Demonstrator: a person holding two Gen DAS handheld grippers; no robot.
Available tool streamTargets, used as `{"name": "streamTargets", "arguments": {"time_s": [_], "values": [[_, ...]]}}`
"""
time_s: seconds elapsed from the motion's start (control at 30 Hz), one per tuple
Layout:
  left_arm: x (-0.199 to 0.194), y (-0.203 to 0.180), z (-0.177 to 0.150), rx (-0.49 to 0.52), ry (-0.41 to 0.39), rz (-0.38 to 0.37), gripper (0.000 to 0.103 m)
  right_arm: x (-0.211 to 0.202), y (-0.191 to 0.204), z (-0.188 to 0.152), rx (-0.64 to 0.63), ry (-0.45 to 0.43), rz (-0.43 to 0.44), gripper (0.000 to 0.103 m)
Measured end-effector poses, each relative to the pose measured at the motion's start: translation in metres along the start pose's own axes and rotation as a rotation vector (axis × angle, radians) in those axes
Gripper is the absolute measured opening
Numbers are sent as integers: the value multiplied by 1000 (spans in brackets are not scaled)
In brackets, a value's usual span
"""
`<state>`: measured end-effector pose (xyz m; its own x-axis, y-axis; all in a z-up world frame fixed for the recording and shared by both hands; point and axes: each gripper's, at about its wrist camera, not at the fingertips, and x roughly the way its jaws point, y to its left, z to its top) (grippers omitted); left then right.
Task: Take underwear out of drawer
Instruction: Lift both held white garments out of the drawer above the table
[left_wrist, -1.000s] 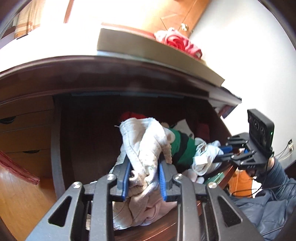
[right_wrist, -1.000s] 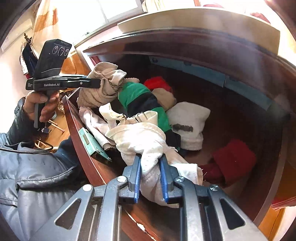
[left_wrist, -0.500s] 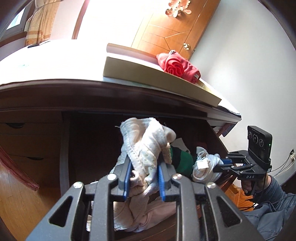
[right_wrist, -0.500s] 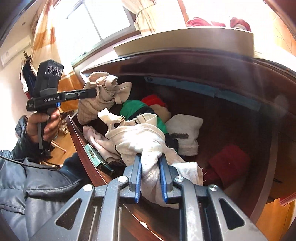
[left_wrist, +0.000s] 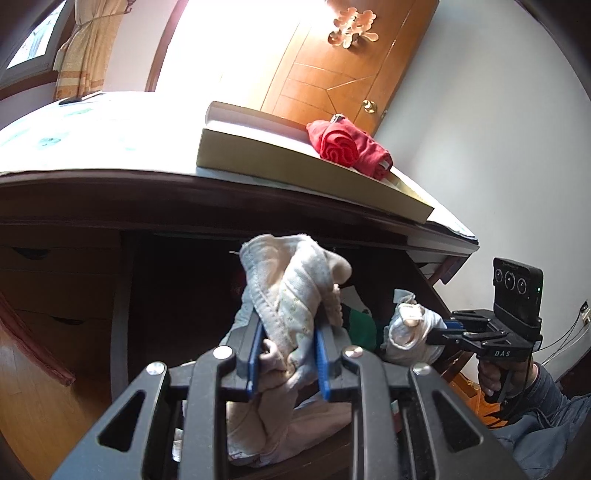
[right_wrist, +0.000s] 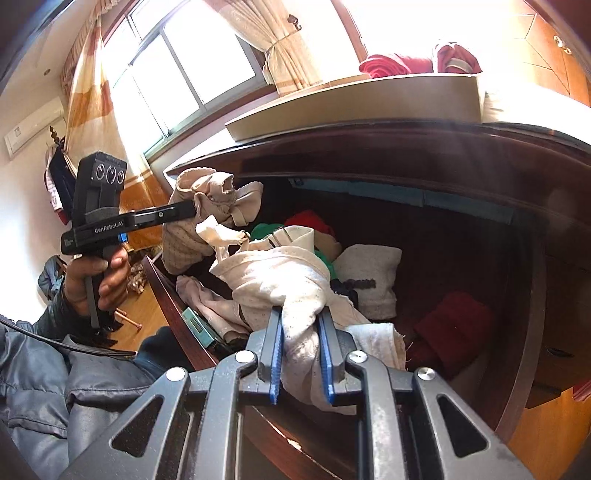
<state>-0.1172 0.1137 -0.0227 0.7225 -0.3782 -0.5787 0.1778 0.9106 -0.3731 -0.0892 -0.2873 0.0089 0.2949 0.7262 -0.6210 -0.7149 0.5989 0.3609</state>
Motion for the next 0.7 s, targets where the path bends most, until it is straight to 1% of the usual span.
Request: {"name": "streamTargets", "arguments": {"time_s": [0.17, 0.33, 0.7], "values": [[-1, -6, 0, 22, -16, 29, 22, -6, -1, -2, -1, -28, -5, 19], [-3, -13, -1, 37, -31, 43, 22, -10, 1, -1, 1, -59, -5, 19], [-16, -26, -2, 82, -101, 103, 22, -11, 5, 2, 20, -141, -2, 19]]}}
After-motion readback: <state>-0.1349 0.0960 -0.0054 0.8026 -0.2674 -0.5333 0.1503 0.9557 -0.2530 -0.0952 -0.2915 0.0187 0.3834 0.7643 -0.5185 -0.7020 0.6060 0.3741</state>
